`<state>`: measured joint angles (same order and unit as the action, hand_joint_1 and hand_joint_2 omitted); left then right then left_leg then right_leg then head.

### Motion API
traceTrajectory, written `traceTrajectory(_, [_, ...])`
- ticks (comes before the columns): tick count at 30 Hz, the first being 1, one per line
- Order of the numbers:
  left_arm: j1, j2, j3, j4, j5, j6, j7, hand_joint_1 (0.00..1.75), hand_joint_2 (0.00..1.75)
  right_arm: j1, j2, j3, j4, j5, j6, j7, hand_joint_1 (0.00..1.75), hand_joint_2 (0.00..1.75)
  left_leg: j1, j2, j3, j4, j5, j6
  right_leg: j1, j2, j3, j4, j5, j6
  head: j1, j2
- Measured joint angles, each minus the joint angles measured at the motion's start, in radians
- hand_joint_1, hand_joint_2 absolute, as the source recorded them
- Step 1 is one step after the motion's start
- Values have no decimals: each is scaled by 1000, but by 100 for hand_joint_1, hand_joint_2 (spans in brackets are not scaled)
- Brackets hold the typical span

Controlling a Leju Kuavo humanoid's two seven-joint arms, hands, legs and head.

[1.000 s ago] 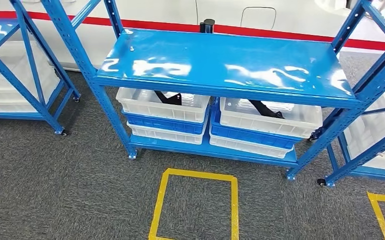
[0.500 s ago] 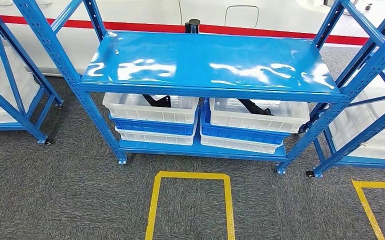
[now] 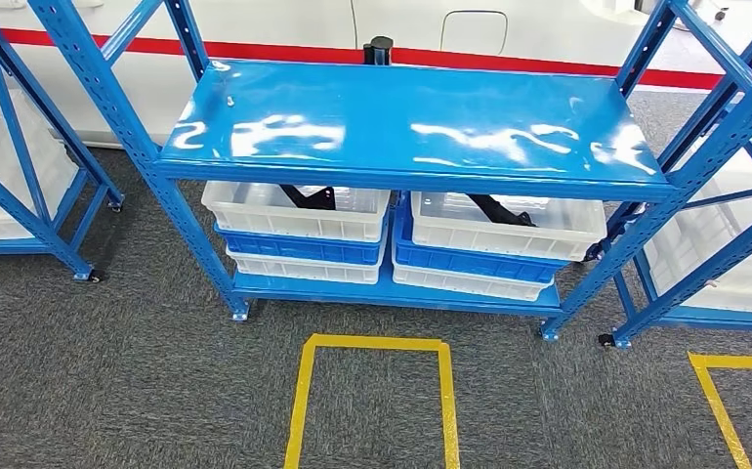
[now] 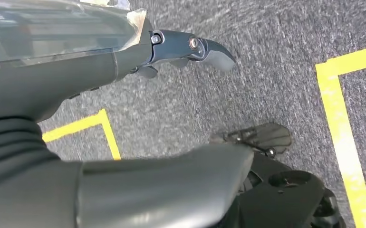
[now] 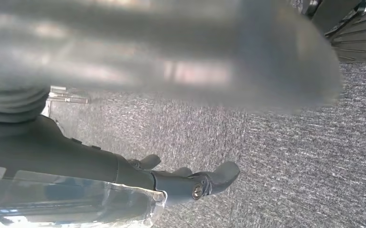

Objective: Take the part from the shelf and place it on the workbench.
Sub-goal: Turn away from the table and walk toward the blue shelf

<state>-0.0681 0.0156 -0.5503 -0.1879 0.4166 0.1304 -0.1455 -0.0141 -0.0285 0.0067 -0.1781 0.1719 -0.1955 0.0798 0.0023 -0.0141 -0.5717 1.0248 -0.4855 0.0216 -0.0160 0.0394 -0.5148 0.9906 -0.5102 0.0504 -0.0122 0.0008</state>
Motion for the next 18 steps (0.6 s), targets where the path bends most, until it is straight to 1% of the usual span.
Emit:
traceTrajectory(3, [10, -1, 25, -5, -17, -16, 15, 0, 175, 9, 2, -2, -7, -11, 17, -8, 0, 175, 1, 0, 1, 0, 0, 0, 2, 0, 1, 0, 0, 0, 0, 0])
traceTrajectory(10, [77, -6, 181, -54, -144, -54, 59, 0, 175, 58, 8, -2, -58, -62, 77, -30, 0, 175, 4, 0, 1, -1, -1, -1, 3, 0, 1, 0, -3, 2, 0, 0])
traceTrajectory(14, [114, -8, 276, -90, -223, -76, 84, 0, 0, 86, 12, -2, -93, -93, 111, -43, 0, 0, 4, 0, 1, -1, -1, -1, 3, 0, 1, 0, -3, 2, 0, 0])
traceTrajectory(18, [150, -9, 371, -129, -300, -97, 107, 0, 0, 114, 15, -2, -131, -125, 145, -57, 0, 0, 3, 0, 1, -1, -1, -1, 3, 0, 1, 0, -3, 2, 0, 0])
